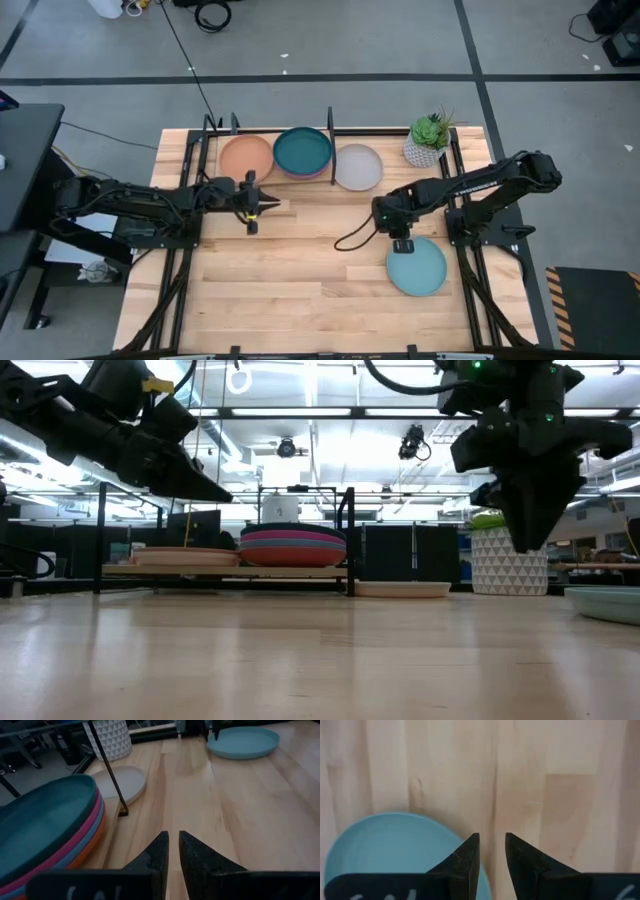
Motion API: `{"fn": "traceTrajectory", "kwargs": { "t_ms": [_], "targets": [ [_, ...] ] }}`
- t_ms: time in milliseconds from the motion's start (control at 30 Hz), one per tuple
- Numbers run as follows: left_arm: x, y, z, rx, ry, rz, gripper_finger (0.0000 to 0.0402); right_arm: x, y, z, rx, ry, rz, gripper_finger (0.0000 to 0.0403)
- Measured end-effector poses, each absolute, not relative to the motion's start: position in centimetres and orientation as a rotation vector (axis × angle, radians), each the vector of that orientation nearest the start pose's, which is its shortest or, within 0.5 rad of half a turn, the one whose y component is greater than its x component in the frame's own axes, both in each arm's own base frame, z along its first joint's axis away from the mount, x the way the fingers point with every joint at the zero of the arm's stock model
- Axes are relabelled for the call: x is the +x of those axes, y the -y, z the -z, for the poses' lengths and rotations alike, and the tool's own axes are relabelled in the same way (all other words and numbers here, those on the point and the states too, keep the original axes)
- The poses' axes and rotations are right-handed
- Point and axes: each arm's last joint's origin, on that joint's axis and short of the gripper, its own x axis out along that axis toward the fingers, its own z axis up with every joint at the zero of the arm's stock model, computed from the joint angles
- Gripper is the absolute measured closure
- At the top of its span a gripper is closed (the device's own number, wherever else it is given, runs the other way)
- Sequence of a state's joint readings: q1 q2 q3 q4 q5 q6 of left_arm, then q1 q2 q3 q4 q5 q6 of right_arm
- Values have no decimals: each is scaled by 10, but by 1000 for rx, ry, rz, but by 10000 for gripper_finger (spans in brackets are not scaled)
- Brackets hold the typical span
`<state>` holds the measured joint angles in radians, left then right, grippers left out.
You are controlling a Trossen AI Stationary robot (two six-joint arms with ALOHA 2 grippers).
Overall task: Place and stack plates onto a shelf
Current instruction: Stack the light blue plate on top of the brown plate
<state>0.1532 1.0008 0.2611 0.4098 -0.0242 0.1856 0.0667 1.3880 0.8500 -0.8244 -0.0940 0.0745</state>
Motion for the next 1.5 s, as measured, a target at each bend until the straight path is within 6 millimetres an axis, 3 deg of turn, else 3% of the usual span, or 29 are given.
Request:
{"fn": "traceTrajectory", "kwargs": {
  "t_ms": [333,633,833,1067,1233,1500],
  "targets": [
    [186,-29,-169,158,-400,-139,351,216,-28,-170,62,-1445,-40,282],
    [186,-29,-167,156,-420,-136,351,214,-28,-168,74,-1452,-31,250],
    [184,-29,-163,119,-459,-139,351,214,-30,-168,97,-1457,-63,254],
    [182,-29,-159,103,-504,-136,351,212,-34,-167,5,-1464,-111,253],
    [182,-27,-159,92,-497,-86,351,205,-34,-156,-4,-1513,-112,260],
    [185,-26,-164,87,-434,-28,351,211,-35,-151,3,-1514,-131,299]
  ]
}}
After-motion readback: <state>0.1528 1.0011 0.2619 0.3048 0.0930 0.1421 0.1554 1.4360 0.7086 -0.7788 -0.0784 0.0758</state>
